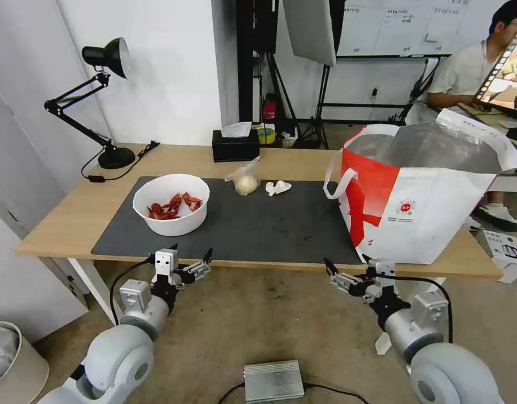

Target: Pick up the trash from the table and place it into the takeout bag.

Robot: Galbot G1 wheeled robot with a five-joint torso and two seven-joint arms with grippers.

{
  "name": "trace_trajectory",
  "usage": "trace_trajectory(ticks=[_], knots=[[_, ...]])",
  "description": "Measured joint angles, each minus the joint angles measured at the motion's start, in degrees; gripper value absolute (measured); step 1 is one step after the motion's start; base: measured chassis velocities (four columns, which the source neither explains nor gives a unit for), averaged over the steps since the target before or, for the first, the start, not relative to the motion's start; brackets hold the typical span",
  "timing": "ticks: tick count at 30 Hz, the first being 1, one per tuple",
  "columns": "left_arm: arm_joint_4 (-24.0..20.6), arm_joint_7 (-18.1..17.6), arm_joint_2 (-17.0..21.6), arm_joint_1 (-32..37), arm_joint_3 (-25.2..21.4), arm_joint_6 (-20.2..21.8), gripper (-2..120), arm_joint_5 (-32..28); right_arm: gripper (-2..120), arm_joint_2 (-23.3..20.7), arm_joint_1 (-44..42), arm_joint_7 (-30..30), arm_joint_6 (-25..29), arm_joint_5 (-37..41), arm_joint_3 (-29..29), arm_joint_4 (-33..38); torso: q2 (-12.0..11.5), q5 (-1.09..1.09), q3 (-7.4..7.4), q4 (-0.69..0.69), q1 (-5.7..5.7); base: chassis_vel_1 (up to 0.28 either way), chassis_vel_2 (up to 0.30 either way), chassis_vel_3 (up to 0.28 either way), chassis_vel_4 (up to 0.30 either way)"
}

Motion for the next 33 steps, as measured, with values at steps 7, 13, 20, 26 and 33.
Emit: trace_trajectory(ticks=[7, 13, 20, 26, 33], knots=[[-0.1, -0.51, -0.27, 0.34, 0.21, 0.26, 100, 0.69, 100, 0.01, -0.42, 0.81, 0.0, -0.06, -0.39, 0.15, 0.0, 0.0, 0.0, 0.0, 0.0, 0.0, 0.0, 0.0, 0.0], [-0.19, -0.75, -0.55, 0.63, 0.15, 1.01, 100, 1.19, 100, -0.15, -0.43, 1.19, -0.1, -0.13, -0.39, 0.18, 0.0, 0.0, 0.0, 0.0, 0.0, 0.0, 0.0, 0.0, 0.0], [-0.23, -0.81, -0.44, 0.79, -0.36, 1.06, 100, 1.21, 100, 0.12, -0.02, 1.21, 0.63, -0.16, -0.6, -0.59, 0.0, 0.0, 0.01, 0.0, 0.0, 0.0, 0.0, 0.0, 0.0], [-0.44, -0.81, -0.38, 1.25, -0.59, 1.4, 100, 1.13, 100, 0.39, 0.24, 1.2, 0.91, -0.39, -0.9, -0.92, 0.0, 0.0, 0.01, 0.0, 0.0, 0.0, 0.0, 0.0, 0.0], [-0.21, -0.81, -0.43, 1.25, -0.52, 1.44, 100, 1.12, 100, 0.57, 0.86, 1.24, 0.88, -0.45, -1.24, -0.99, 0.0, 0.0, 0.0, 0.0, 0.0, 0.0, 0.0, 0.0, 0.0]])
